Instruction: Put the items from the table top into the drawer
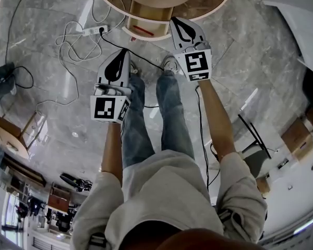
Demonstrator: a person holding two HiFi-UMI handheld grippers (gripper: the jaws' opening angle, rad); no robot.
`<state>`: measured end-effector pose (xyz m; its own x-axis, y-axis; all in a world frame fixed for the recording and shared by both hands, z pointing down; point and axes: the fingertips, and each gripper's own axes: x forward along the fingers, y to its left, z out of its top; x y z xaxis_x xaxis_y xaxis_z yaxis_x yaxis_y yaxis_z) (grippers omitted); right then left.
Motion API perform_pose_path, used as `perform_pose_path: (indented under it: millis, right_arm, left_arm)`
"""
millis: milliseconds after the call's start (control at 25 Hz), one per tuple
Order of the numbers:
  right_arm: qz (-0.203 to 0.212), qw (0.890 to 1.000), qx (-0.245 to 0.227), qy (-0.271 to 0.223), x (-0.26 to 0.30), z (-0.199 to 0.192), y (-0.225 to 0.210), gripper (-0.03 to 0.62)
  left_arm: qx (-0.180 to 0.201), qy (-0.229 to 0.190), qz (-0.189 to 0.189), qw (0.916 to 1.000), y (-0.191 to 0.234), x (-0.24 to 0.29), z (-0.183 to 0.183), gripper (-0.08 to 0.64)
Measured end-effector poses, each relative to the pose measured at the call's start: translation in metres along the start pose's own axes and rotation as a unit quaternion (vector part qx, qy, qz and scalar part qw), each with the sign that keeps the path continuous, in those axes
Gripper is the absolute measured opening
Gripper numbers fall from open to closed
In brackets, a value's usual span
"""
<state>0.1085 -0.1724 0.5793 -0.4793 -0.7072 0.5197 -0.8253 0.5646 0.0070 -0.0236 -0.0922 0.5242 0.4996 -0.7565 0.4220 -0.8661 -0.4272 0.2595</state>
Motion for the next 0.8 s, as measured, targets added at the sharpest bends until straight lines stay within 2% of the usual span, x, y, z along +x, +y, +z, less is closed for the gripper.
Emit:
perform_pose_path:
  millis: [280,480,600,680,800]
  right_arm:
    - [0.019,0.997,-0.066,0.036,0.060,0.015,-0.009,0.025]
    - [0.024,0.985,-0.154,0.068,0.111,0.026,-0.017,0.026]
    - [0.027,0.969,-0.218,0.115,0.133,0.023,-0.019,0.048]
    - [0.030,0.952,-0.266,0.148,0.143,0.018,-0.021,0.105]
    - [0.030,0.927,-0.326,0.184,0.154,0.012,-0.026,0.121]
  left_arm:
    - [-0.024,-0.014,0.010,0.9996,0.009,-0.010,0.005,0.015]
    - [-0.036,-0.020,0.019,0.9990,0.020,-0.020,0.007,0.015]
    - [-0.041,-0.019,0.025,0.9987,0.027,-0.029,0.004,0.015]
    - [-0.045,-0.020,0.028,0.9984,0.032,-0.033,0.003,0.015]
    - [-0.048,-0.022,0.032,0.9981,0.040,-0.037,0.003,0.015]
